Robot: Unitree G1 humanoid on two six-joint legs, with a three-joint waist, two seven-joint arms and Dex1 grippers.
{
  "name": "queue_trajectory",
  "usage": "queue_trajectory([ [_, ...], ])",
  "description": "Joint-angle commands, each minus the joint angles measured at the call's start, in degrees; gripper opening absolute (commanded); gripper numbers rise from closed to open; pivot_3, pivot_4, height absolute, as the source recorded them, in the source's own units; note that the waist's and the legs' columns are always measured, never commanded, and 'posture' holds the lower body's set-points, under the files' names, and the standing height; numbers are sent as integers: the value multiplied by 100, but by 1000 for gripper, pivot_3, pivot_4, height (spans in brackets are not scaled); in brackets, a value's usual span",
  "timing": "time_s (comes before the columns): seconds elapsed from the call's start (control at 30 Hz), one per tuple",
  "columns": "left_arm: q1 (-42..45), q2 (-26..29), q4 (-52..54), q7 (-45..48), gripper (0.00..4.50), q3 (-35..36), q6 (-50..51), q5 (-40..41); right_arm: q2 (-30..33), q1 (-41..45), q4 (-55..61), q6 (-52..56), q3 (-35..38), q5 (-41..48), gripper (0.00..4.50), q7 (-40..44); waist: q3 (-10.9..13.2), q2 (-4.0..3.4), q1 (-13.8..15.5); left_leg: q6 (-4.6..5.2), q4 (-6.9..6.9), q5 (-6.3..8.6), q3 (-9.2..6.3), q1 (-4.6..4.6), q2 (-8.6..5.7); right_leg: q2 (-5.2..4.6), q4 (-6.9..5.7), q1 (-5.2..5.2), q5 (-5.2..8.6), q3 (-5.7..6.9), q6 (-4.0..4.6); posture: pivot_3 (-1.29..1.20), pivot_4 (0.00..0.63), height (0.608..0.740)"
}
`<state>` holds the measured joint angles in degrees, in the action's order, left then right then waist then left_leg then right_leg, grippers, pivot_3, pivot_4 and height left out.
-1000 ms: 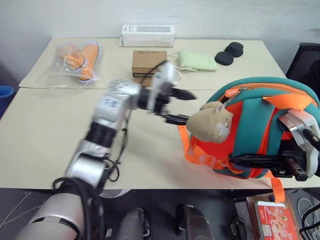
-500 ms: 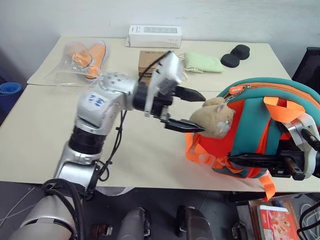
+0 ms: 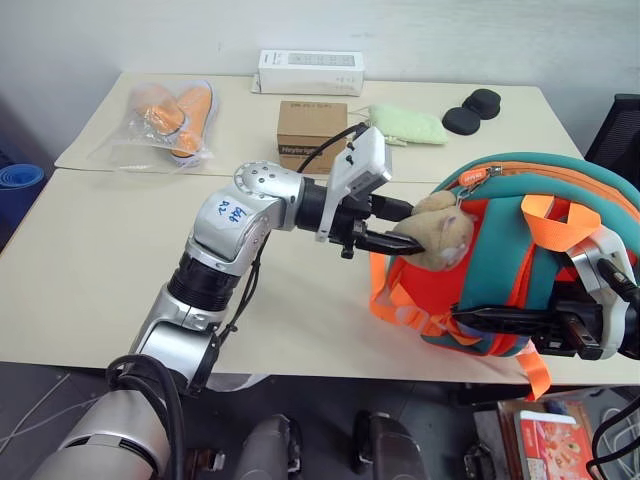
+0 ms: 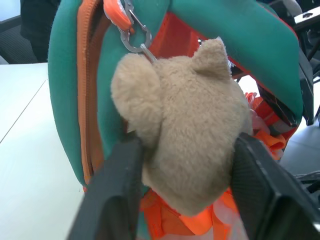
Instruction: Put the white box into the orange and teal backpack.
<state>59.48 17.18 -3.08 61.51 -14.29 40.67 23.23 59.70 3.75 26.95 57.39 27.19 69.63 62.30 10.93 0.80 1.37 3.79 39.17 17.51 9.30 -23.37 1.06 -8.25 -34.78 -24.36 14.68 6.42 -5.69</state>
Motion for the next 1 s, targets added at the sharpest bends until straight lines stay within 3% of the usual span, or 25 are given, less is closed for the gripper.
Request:
queue_trajectory([
  [0.03, 69, 22, 93, 83, 1191, 166, 5, 176, -75, -42, 144, -80, 133, 150, 0, -50, 0, 0, -1, 0, 0, 0, 0, 0, 0, 0, 0, 0, 0, 0, 0, 0, 150, 740],
  [0.17, 180, 473, -89, 377, 820, 203, -177, 33, -71, -95, 124, -97, 182, 129, 0, -48, 0, 0, -20, -1, 0, 0, 1, 1, 2, 5, 0, -1, 0, 5, 0, 0, 150, 740],
  [0.43, 140, 1510, -1639, 761, 820, -27, -2484, -1274, -160, -611, 210, -218, 434, 64, 0, 30, 0, 0, -2, -2, -2, 2, 5, 1, 3, 4, 2, -3, 0, 39, 0, 0, 150, 740],
  [0.53, 21, 1386, -2062, 678, 820, -78, -2965, -1496, -197, -679, 188, -322, 434, -18, 0, 61, 0, 0, 0, 2, -2, 4, 5, 1, 0, -2, 2, -3, 0, 40, 0, 0, 150, 740],
  [0.8, -620, 164, -2609, -133, 820, -943, -4314, -2603, -374, -449, 62, -753, 240, -398, 0, -177, 0, 1, 14, 17, -1, 8, -1, -7, -14, -20, 10, -2, -4, 23, -7, 0, 150, 740],
  [1.0, -983, 335, -2331, -117, 820, -1084, -4642, -3013, -446, -182, -411, -1102, 14, -1208, 0, -547, -3, -4, 4, 16, -2, 8, -1, -1, -14, -22, 8, 1, -5, 25, -9, 0, 150, 740],
])
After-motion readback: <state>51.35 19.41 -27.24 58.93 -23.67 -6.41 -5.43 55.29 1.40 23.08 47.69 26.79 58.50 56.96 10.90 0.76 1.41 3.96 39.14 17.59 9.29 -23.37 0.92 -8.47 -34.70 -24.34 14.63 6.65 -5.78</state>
